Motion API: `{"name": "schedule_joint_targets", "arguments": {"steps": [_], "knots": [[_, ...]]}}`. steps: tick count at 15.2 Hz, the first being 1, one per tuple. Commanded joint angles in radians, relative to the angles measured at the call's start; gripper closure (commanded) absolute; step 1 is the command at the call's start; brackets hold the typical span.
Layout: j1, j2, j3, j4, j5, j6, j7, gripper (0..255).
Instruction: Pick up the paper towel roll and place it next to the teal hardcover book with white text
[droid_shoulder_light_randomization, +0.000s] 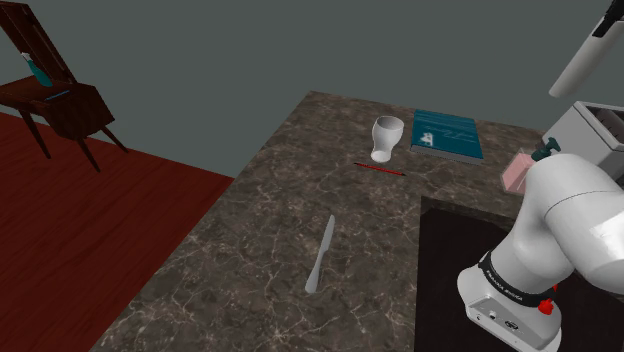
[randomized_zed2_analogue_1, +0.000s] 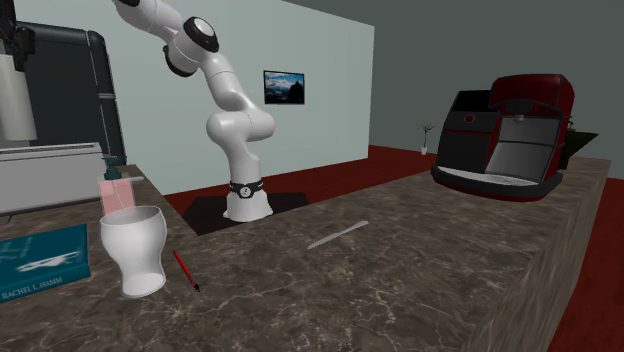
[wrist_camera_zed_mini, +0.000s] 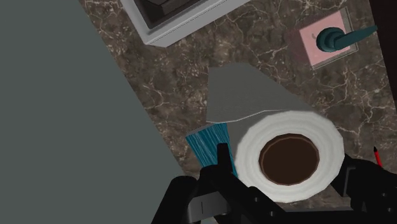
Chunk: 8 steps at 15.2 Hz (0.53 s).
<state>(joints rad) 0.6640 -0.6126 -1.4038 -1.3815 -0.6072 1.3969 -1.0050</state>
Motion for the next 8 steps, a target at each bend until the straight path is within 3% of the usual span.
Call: {"name": "schedule_joint_targets", "arguments": {"steps": [1, 8], "knots": [[-0.023, -0.010, 0.010, -0.042, -0.005, 0.028, 0.007, 255], [-0.088, -0.043, 0.034, -0.171, -0.025, 0.115, 0.033, 255]]}}
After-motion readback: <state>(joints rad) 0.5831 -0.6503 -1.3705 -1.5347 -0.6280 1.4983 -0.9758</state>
